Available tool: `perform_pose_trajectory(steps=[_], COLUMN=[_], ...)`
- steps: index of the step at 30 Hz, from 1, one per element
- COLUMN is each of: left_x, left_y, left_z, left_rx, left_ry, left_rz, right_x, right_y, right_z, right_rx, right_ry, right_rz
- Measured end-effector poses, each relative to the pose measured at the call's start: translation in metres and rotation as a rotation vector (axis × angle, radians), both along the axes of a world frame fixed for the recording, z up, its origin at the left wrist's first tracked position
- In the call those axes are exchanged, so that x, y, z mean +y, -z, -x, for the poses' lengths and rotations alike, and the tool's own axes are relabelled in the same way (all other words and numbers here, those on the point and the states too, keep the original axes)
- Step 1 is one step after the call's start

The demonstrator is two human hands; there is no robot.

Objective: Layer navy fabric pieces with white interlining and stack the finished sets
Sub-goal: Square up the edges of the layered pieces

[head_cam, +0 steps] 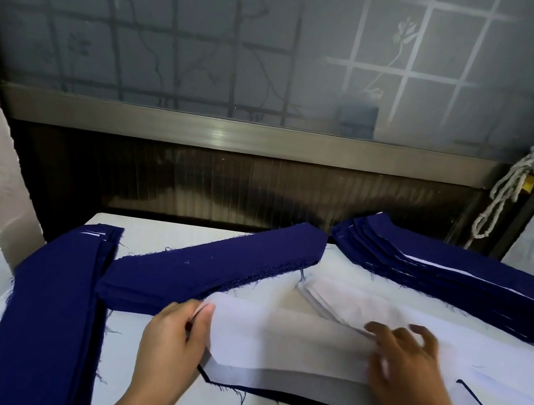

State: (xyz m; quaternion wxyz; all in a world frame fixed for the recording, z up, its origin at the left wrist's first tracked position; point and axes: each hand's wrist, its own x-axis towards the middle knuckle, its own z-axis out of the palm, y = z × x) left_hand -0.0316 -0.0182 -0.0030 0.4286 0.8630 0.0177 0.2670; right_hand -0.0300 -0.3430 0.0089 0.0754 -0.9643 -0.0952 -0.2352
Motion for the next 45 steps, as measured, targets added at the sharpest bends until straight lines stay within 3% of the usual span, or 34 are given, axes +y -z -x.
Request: perform_pose_trajectory(steps=[5, 11, 15, 23, 40, 45], left_x=[0.000, 0.004, 0.005, 0.004, -0.002, -0.001], left_y=[0.001, 0.004, 0.001, -0.005, -0.013, -0.015], left_z=[-0.001, -0.001, 0.002, 0.004, 0.009, 0.011], left_rx=[0.016, 0.036, 0.117, 0.297, 0.216, 0.129], left_ry=[-0.041, -0.115, -0.179, -0.226, -0.278, -0.282], left_rz=[-0.030, 0.047, 0.071, 0.050, -0.068, -0.187], right_x=[-0.058, -0.054, -0.052, -0.051, -0.051, -0.052], right_y=[0.012, 0.011, 0.004, 0.004, 0.010, 0.010], right_z=[0.014, 0.019, 0.032, 0.046, 0.040, 0.039], right_rx=[-0.060, -0.166, -0.128, 0.084, 0.087, 0.115], right_ry=[0.262, 0.468, 0.490, 0.547, 0.650, 0.703], right_rz=[-0.088, -0.556, -0.691, -0.296, -0.260, -0.240])
